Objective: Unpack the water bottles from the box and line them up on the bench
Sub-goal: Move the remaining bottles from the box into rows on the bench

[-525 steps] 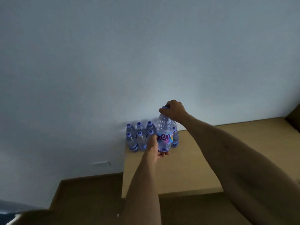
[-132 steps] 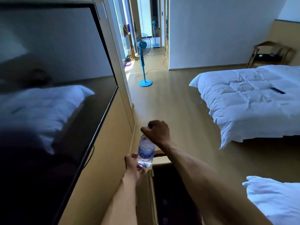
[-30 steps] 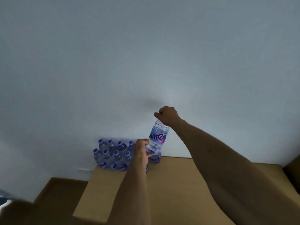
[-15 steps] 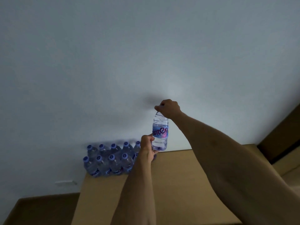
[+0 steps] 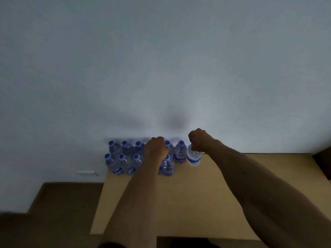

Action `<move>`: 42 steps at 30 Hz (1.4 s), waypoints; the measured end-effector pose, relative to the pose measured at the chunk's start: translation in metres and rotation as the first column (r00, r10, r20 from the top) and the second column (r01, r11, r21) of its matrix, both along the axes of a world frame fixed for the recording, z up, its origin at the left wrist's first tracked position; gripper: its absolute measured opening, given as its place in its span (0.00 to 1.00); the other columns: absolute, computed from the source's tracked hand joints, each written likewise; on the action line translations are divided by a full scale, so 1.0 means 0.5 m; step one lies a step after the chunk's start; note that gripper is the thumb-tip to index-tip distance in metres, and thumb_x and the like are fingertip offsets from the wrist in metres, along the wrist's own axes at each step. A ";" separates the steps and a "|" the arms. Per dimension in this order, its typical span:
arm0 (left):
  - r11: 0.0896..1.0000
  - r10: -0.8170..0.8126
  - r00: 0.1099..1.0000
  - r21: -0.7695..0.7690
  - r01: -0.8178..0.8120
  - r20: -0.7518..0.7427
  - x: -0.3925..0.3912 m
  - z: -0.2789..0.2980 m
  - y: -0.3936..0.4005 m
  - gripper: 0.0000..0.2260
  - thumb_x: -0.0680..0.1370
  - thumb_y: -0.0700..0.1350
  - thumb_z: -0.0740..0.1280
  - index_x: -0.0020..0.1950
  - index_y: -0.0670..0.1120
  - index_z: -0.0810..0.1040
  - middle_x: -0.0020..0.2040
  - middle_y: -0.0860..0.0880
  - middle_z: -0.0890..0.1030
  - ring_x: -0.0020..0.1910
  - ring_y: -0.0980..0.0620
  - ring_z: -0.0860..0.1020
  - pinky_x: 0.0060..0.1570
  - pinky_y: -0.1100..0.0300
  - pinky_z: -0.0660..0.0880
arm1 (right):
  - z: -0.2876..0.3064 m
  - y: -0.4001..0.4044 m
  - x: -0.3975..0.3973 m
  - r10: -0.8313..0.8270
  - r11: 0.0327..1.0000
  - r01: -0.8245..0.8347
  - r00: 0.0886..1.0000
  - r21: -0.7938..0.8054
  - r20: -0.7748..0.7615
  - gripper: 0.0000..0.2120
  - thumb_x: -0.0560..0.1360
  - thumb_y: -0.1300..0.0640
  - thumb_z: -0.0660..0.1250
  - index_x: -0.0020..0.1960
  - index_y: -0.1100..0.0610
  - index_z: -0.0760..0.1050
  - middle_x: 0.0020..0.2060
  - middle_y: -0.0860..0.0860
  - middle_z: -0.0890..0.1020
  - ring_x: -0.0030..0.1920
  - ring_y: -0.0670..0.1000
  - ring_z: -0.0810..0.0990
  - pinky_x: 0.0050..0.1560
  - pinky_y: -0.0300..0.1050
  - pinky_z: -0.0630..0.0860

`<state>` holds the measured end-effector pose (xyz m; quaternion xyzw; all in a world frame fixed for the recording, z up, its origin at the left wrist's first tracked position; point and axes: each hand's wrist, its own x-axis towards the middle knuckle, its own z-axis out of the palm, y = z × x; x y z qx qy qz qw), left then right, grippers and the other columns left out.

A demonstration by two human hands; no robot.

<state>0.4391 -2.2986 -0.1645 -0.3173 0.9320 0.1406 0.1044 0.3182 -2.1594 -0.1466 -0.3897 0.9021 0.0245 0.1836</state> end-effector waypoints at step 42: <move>0.992 0.001 0.998 0.124 -0.008 0.061 -0.009 -0.189 0.027 0.17 0.80 0.37 0.61 0.69 0.41 0.69 0.58 0.40 0.79 0.58 0.42 0.78 0.54 0.52 0.76 | -0.187 -0.058 0.039 0.080 0.992 -0.063 0.983 -0.106 0.163 0.14 0.74 0.63 0.65 0.59 0.59 0.76 0.56 0.58 0.79 0.56 0.59 0.79 0.47 0.44 0.72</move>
